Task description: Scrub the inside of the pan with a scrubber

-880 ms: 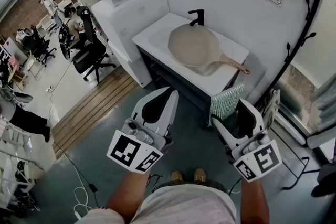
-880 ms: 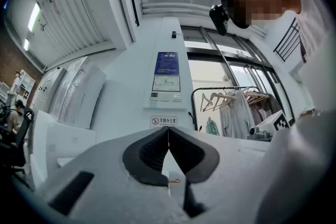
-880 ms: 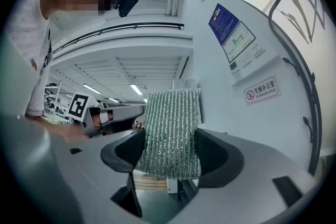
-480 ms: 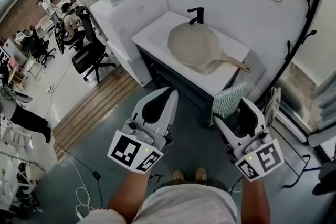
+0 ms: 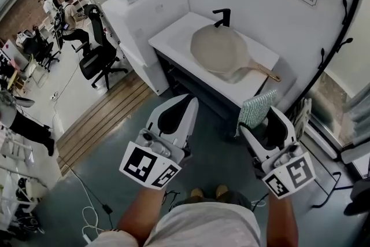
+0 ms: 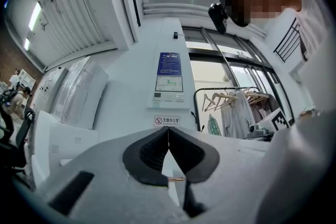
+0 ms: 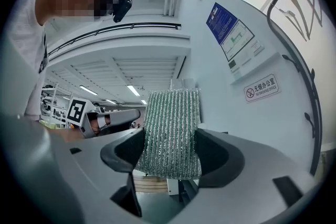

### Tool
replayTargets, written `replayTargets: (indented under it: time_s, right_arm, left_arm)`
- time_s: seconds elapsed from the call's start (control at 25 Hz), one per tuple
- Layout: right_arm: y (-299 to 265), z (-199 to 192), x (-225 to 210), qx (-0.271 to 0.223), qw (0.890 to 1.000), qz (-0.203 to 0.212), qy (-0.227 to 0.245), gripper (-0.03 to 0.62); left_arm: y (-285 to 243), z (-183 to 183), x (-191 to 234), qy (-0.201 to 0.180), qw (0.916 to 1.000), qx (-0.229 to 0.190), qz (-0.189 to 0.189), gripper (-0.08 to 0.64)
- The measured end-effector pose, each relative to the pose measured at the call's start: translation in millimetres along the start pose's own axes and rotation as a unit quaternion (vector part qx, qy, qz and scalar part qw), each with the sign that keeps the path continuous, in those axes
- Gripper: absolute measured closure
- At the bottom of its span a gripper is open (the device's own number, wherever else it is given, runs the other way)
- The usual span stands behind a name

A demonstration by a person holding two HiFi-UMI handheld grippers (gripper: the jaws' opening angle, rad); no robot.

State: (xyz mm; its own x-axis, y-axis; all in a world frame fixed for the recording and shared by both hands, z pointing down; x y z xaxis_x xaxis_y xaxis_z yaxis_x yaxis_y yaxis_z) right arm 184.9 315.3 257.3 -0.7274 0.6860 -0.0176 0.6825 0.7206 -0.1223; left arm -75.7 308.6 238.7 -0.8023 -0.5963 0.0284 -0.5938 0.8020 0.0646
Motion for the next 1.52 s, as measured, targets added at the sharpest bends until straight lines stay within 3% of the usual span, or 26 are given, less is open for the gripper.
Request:
replayTargets:
  time_s: [0.4,0.72,1.52]
  right_arm:
    - [-19.9,3.3,22.9,0.0,1.0,-0.014,0.014,0.288]
    - [-44.6,2.5,7.2,0.004,1.0,-0.017,0.02,0.288]
    - [-177.6,17.9,-156.6,0.008,1.0,0.006,0.024,0.288]
  left_arm:
    - [9.1,-4.2,32.8,-0.007,0.9999,0.002,-0.014,0.543]
    - [-8.5,-9.0,57.2,-0.003,0.9999,0.003,-0.014,0.544]
    - [-177.9,-23.3,156.0,-0.011,0.9997,0.014,0.018,0.544]
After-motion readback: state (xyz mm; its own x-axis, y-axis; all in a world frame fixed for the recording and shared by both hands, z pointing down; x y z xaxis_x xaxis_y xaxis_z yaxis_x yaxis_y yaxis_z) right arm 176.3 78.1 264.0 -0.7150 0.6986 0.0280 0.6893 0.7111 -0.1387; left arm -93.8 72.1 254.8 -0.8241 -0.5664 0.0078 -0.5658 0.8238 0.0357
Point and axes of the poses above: the fingertips, and each gripper's own axes: y backward along the fingers, x to its left, z out of its top, the point moved 10 cm from there along y, backward along the fingers, and after that the axes turned 13 degrees about x, right-handed, at the moved point
